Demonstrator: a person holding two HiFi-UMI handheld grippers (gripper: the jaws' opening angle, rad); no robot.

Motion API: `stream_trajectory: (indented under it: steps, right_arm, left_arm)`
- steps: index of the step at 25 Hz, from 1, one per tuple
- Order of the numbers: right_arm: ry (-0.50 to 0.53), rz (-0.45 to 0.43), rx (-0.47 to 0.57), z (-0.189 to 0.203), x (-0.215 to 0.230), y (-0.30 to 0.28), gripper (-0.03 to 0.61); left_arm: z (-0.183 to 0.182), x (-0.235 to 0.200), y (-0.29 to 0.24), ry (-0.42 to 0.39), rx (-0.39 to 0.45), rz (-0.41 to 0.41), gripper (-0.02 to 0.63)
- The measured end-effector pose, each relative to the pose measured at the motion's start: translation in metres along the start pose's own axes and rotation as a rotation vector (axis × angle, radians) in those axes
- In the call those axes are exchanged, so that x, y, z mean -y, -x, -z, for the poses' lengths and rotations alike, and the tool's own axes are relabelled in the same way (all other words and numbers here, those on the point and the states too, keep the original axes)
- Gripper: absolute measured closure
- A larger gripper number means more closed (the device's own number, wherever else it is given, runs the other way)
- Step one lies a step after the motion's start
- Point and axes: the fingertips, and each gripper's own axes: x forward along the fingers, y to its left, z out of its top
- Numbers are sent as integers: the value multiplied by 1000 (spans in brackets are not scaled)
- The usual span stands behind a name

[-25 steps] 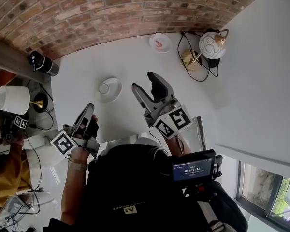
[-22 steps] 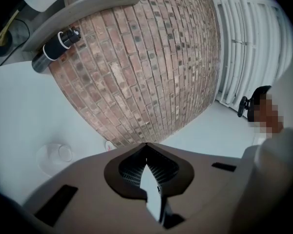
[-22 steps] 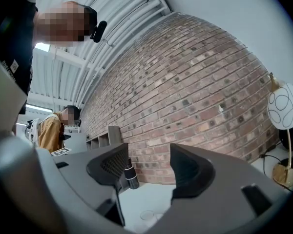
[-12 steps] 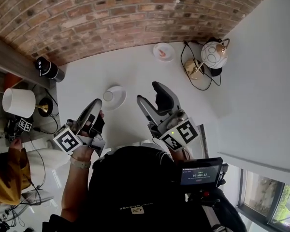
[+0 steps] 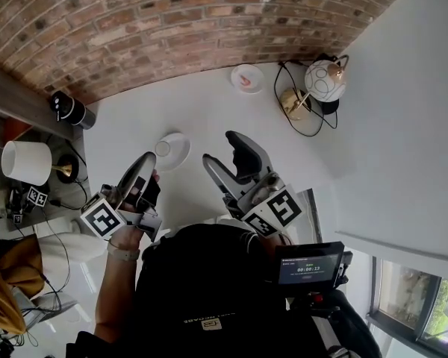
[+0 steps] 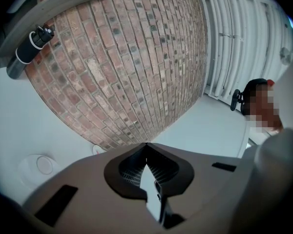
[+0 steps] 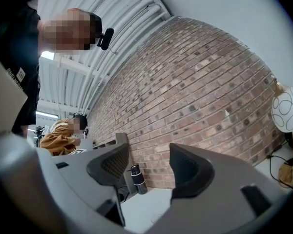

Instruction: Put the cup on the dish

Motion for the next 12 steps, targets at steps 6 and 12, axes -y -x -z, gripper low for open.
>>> stream_trajectory:
  steps: [6, 12]
  right_arm:
    - [-27, 19, 9, 1, 5, 3, 311]
    - [-42, 23, 9, 3, 5, 3, 311]
  left_arm:
    - [1, 3, 1, -11, 4, -1, 609]
    - [-2, 8, 3, -5, 22, 4, 609]
